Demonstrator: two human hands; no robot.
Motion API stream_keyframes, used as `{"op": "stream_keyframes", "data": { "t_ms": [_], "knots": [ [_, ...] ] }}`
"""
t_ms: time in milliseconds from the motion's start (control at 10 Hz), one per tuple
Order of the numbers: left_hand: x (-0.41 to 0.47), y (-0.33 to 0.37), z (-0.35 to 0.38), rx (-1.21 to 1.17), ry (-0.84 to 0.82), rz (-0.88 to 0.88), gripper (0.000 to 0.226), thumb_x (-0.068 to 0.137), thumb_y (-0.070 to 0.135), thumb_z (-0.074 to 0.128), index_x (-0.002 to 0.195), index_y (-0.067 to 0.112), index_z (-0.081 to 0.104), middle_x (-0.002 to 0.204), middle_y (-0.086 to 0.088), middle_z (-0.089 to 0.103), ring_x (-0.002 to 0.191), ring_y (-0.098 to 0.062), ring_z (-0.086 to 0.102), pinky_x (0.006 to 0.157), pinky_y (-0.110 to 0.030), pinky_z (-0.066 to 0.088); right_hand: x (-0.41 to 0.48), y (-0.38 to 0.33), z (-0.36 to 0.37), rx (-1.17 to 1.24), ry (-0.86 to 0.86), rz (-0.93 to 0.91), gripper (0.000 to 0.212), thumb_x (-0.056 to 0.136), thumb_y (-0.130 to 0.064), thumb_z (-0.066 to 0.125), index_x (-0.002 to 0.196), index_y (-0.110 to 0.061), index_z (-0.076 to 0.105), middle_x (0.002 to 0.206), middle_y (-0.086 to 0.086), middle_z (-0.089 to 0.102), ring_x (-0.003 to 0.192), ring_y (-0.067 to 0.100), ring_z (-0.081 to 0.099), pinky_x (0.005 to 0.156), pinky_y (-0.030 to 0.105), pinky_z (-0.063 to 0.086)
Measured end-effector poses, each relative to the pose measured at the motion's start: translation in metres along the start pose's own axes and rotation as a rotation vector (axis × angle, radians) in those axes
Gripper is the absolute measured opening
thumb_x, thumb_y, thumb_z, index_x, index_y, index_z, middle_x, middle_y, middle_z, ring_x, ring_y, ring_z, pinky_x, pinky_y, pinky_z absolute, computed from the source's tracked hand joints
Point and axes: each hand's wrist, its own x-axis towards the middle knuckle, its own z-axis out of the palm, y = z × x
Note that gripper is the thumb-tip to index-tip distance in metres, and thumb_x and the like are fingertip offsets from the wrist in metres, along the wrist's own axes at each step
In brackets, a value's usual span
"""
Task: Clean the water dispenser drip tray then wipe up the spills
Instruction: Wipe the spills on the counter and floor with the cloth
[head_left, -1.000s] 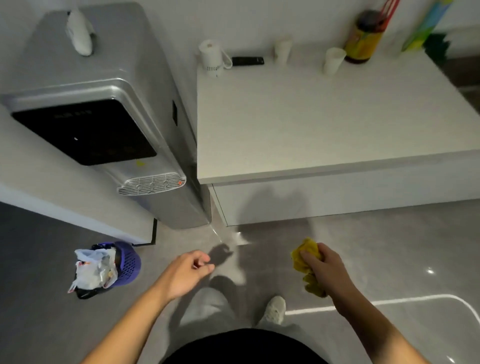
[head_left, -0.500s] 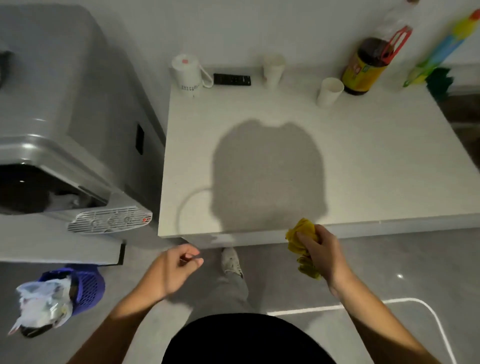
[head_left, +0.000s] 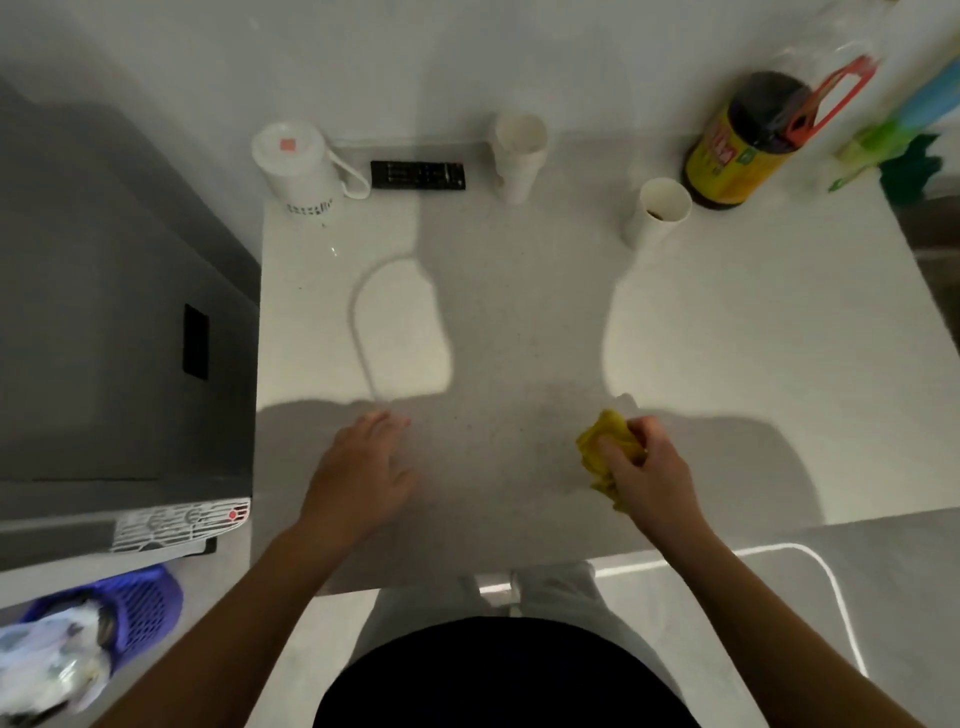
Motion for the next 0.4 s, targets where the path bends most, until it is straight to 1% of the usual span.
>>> {"op": "stream_keyframes", "data": {
  "t_ms": [100,200,300,400],
  "knots": [
    [0.011,0.003,0.008,0.057,-0.011,-0.070,0.075,0.090,0.039,0.071,0.157,0.028,0.039,0.165,-0.004,0.035,0.145,-0.032,0.039,0.113,-0.049,0.041,0.031,-0.001,0.004,-0.196,-0.036,-0.160,0.018,0.093,-0.040,0.069,0.103,-0.033,0.056,0.102,-0.005,0.056,0.082,0.005,0.059,0.061,0.016,0.043],
    [0.013,0.008,0.016,0.108,-0.049,-0.128,0.079,0.090,0.045,0.070,0.159,0.030,0.035,0.169,-0.006,0.026,0.150,-0.033,0.032,0.118,-0.048,0.036,0.051,-0.002,0.006,-0.243,-0.104,-0.191,0.021,0.093,-0.045,0.069,0.105,-0.032,0.058,0.099,-0.009,0.052,0.077,0.005,0.059,0.061,0.015,0.043],
    [0.016,0.010,0.021,0.139,-0.036,-0.134,0.078,0.090,0.048,0.068,0.157,0.029,0.034,0.170,-0.008,0.024,0.151,-0.035,0.030,0.119,-0.050,0.034,0.064,0.000,0.008,-0.263,-0.154,-0.259,0.018,0.093,-0.039,0.070,0.104,-0.030,0.060,0.094,-0.006,0.057,0.074,0.006,0.060,0.061,0.016,0.043],
    [0.019,0.012,0.020,0.143,-0.030,-0.145,0.074,0.093,0.047,0.067,0.157,0.030,0.034,0.170,-0.007,0.025,0.153,-0.033,0.029,0.120,-0.051,0.034,0.071,-0.003,0.003,-0.262,-0.213,-0.269,0.019,0.094,-0.038,0.070,0.106,-0.028,0.060,0.094,-0.004,0.060,0.076,0.006,0.061,0.061,0.017,0.043]
  ]
}}
